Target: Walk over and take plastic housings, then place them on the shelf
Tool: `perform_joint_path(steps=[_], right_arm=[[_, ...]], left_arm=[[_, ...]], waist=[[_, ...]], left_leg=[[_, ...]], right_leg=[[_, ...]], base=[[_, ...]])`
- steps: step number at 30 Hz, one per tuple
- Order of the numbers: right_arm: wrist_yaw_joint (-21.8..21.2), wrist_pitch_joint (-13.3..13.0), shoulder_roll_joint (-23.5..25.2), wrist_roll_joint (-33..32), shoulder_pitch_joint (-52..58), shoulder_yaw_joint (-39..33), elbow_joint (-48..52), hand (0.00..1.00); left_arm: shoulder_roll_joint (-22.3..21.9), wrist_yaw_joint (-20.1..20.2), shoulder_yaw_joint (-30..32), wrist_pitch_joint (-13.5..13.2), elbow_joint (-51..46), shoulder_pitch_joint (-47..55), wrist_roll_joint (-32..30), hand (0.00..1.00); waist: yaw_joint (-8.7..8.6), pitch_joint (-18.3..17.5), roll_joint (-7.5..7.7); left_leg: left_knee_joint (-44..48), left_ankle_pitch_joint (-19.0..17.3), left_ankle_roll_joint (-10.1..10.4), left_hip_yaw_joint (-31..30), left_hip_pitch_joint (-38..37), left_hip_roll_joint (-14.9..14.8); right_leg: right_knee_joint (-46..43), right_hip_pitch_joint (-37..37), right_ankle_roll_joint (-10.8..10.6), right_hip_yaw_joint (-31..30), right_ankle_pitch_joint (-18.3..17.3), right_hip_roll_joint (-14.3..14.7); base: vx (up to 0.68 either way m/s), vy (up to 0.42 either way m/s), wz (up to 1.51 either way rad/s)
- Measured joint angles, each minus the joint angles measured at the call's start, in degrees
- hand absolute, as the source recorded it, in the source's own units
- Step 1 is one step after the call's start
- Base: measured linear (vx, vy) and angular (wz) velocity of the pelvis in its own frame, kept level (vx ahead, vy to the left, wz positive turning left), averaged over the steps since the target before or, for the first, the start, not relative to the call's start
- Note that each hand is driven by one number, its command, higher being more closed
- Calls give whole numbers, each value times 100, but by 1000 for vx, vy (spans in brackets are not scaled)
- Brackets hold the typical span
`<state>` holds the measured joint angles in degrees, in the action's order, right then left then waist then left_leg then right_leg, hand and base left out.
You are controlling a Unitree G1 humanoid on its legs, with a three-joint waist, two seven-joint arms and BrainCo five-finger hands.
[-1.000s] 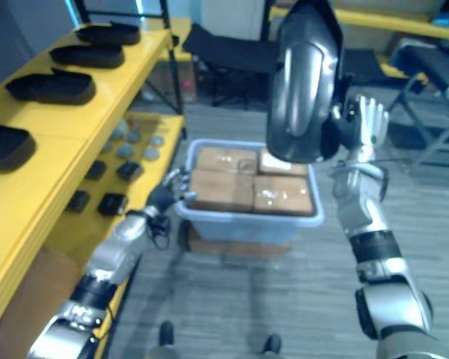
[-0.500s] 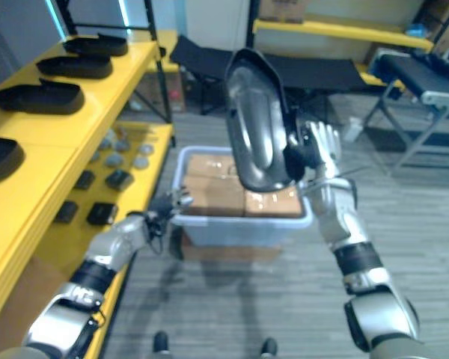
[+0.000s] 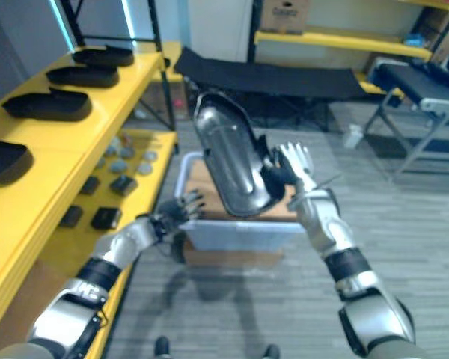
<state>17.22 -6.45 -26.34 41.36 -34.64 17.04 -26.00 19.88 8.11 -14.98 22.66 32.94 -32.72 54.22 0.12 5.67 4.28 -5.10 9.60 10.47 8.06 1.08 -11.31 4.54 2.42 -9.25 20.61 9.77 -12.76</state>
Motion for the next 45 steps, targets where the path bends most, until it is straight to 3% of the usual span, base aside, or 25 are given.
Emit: perform_joint_path(steps=[7, 14, 21, 34, 40, 45], right_arm=[[-14, -17, 0, 11, 73, 60, -215, 100], [-88, -154, 1, 196, 217, 70, -234, 100], [-88, -218, 3, 227, 238, 74, -411, 100], [-87, -201, 3, 224, 235, 74, -429, 100], [-87, -125, 3, 218, 208, 73, -359, 100], [-88, -92, 3, 215, 182, 69, -349, 100]], left_arm=[[2, 3, 4, -183, -27, 0, 478, 0], [15, 5, 157, -607, -273, -7, 1246, 0], [47, 206, 377, -649, -384, -156, 1317, 0], [43, -14, 355, -268, -420, -75, -220, 0], [46, -231, 349, -246, -371, 77, -1480, 0], [78, -216, 349, -117, -205, 110, -1702, 0]], waist=[[-2, -4, 4], [4, -6, 5], [0, -8, 3], [60, -8, 3], [65, -8, 3], [74, -8, 2]], left_leg=[[1, 16, -23, -1, 2, 4], [2, 19, -26, 8, -2, 6], [2, 19, -26, -42, -10, 5], [2, 0, 0, -116, -4, 4], [2, 18, -23, -124, -4, 4], [2, 14, -18, -126, -4, 4]], right_leg=[[-3, 0, 13, 8, 10, -4], [-3, 0, -6, 16, 26, -4], [-2, 50, -2, 89, 24, -3], [10, 80, 32, 132, -7, 1], [-2, 84, 7, 134, 8, 3], [-2, 87, 9, 134, 7, 4]], base=[[0, 0, 0], [0, 0, 0], [-4, -1, 3], [-3, 0, 2], [0, 0, 0], [0, 0, 0]])
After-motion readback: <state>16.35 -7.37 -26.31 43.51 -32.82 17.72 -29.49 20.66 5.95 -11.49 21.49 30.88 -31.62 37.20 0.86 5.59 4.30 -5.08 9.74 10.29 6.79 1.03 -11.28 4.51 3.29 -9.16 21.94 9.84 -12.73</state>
